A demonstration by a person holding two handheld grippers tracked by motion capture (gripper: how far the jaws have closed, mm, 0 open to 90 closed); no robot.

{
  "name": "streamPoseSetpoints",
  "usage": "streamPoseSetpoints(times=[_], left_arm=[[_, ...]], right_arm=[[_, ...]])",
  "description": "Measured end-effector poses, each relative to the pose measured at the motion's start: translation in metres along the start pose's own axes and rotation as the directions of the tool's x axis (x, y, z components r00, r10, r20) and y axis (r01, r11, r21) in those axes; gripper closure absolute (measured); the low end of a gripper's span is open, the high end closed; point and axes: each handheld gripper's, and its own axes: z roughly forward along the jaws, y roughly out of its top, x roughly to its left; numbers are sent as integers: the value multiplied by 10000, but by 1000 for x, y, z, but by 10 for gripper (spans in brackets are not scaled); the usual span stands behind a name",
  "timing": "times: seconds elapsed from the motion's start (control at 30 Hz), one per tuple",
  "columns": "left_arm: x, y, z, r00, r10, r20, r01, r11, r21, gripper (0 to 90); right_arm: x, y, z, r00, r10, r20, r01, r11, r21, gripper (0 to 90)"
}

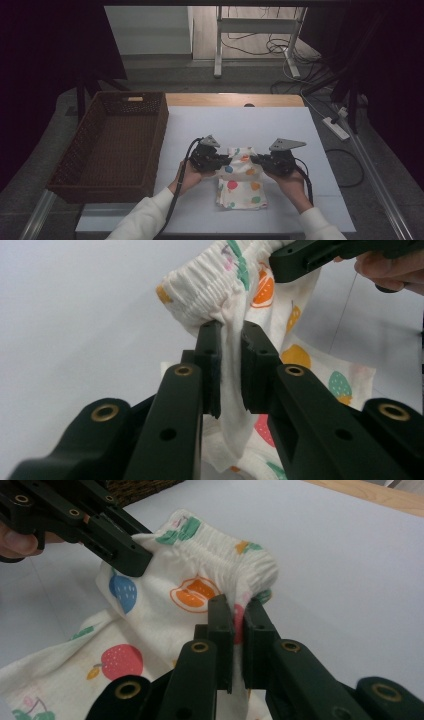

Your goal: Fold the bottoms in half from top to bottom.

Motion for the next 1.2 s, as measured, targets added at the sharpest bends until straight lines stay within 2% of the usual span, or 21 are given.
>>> streamPoseSetpoints(times=[0.7, 1.2], left_arm=[[-2, -10, 5, 9997, -100, 244, 93, 9995, 300, 802], [-6, -18, 8, 9994, 19, 337, -39, 9982, 591, 781]], right_arm=[[9, -12, -4, 9999, 54, -131, -51, 9997, 222, 841], [20, -22, -5, 9997, -151, -181, 161, 9984, 550, 832]])
